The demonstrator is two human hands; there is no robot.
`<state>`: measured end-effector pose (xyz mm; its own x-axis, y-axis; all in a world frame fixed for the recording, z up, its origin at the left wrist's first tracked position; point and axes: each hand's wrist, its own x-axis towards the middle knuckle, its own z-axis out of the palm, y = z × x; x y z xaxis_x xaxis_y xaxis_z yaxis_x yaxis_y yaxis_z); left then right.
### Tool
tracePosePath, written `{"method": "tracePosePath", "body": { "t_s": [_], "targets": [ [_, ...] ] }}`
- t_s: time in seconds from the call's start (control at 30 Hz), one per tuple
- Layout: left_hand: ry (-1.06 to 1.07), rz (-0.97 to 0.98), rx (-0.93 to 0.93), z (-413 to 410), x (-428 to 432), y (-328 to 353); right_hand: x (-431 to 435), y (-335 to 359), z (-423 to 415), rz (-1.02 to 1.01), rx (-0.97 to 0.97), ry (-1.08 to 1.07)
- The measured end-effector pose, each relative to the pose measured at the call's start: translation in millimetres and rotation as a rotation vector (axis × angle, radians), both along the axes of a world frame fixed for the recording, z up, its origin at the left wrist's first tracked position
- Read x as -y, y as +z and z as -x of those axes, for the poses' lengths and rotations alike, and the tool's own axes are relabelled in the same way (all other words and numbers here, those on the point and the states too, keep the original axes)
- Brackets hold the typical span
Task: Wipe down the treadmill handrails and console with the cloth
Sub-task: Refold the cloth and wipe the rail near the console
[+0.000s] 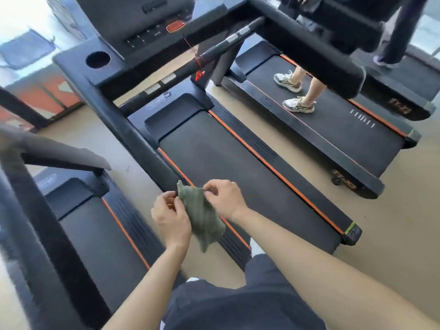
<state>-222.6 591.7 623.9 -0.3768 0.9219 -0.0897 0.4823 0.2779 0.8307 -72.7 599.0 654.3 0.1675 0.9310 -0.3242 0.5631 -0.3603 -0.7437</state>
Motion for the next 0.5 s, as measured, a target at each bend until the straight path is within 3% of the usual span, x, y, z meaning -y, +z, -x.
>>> {"method": "tracePosePath", "body": {
  "t_s": [0.07,0.2,0.5],
  "targets": [
    [0.114,-0.045,-0.139,-11,1,3,-5,-5,-4,0.044,-0.183,0.083],
    [0.214,0.018,0.009,-27,15,16,-4,-8,-17,0.075,-0.424,0.249],
    [0.123,0.124,0.095,-34,46,8,-9,-30,-27,0.054,-0.312,0.656]
  ]
}}
